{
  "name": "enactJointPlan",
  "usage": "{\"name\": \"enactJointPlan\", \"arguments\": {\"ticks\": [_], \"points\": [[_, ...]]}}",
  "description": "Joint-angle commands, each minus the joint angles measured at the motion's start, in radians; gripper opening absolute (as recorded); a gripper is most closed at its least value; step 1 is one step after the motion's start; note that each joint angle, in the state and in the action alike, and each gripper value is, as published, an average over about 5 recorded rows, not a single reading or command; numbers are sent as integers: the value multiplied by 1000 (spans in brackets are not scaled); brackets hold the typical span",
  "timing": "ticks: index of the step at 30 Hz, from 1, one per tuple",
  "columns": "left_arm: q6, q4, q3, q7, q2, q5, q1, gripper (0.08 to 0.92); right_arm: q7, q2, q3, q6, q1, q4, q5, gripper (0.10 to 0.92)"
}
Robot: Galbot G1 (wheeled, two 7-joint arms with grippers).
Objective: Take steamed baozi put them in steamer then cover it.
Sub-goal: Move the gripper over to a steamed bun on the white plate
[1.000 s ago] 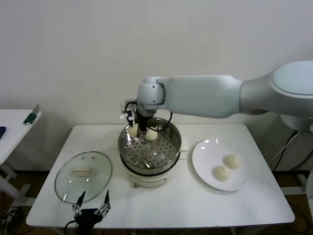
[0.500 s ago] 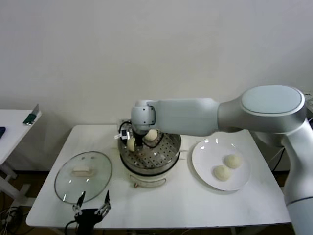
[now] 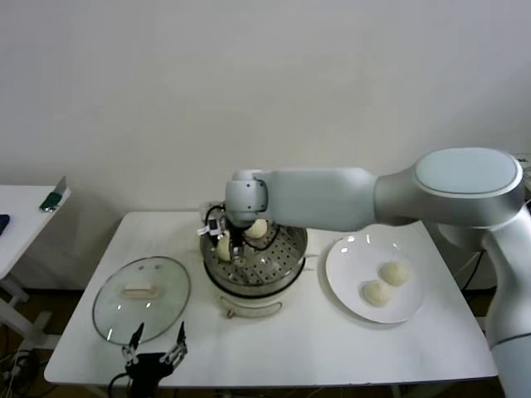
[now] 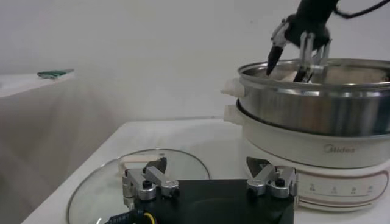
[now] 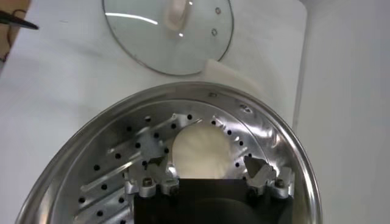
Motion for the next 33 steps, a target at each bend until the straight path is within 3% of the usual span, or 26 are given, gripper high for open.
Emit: {"name": "enactJointPlan", "arguments": {"ticks": [1, 6, 15, 24, 33], "points": [[4, -7, 5, 2, -1, 3, 0, 823, -249, -306, -97, 153, 222, 135, 57, 823], [6, -7, 6, 3, 2, 4, -1, 823, -355, -537, -225, 254, 238, 194, -45, 823], [14, -9, 6, 7, 2, 4, -5, 823, -312, -773, -177, 252, -3, 167, -339, 823], [16, -1, 7, 9, 1, 5, -10, 823, -267, -788, 48, 215, -311, 72, -502, 823], [13, 11, 3, 8, -1, 4, -6, 823, -232, -706, 175, 188, -482, -20, -541, 823]]}}
